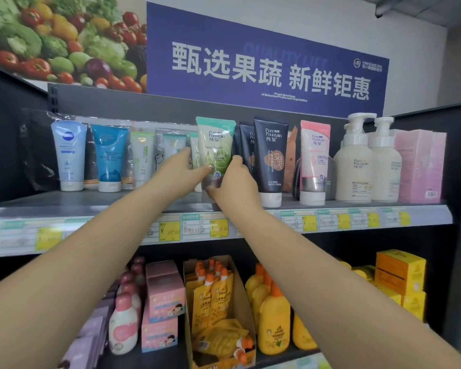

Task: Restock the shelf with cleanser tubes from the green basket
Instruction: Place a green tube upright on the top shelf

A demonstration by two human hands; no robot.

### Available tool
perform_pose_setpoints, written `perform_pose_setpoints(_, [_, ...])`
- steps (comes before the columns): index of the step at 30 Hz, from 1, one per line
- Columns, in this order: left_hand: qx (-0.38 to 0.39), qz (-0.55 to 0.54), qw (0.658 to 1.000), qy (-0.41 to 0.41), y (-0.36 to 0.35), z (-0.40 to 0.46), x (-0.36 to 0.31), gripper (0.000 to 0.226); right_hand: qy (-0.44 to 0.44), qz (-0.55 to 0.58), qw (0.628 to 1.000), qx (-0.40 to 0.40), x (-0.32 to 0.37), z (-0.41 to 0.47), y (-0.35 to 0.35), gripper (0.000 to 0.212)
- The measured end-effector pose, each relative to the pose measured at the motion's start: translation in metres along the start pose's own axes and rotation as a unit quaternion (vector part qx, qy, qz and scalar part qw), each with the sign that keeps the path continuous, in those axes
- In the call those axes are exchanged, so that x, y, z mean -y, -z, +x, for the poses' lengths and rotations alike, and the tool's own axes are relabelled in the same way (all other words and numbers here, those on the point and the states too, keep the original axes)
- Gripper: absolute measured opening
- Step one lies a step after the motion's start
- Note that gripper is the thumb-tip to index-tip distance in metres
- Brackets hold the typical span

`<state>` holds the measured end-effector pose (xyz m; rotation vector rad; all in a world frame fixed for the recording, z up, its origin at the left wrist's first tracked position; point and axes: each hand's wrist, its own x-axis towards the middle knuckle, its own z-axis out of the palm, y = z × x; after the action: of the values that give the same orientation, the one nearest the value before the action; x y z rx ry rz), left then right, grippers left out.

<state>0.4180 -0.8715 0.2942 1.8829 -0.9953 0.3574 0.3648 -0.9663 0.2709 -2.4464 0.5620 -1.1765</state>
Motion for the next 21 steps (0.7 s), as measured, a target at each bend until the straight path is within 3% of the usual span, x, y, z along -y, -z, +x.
perform_pose_setpoints(6, [0.009, 0.163, 0.983, -0.081, 0.000, -0.022, 0.006, 0.062, 0.070, 0.007, 0.995, -0.068, -0.001, -0.014, 0.008, 0.045])
perform_pose_setpoints(9, [-0.015, 0.235, 0.963, -0.129, -0.008, -0.040, 0.008, 0.064, 0.146, -0.040, 0.983, -0.106, -0.010, -0.033, 0.015, 0.055])
perform_pose_setpoints(11, [-0.018, 0.251, 0.952, -0.174, -0.019, -0.059, 0.012, 0.064, 0.172, -0.088, 0.977, -0.091, -0.022, -0.053, 0.018, 0.062])
perform_pose_setpoints(17, [0.010, 0.295, 0.916, -0.274, -0.073, -0.119, 0.044, 0.070, 0.162, -0.132, 0.968, -0.141, -0.082, -0.128, 0.002, 0.060])
perform_pose_setpoints(21, [0.023, 0.276, 0.918, -0.285, -0.117, -0.162, 0.065, 0.067, 0.138, -0.155, 0.973, -0.106, -0.125, -0.179, -0.011, 0.059])
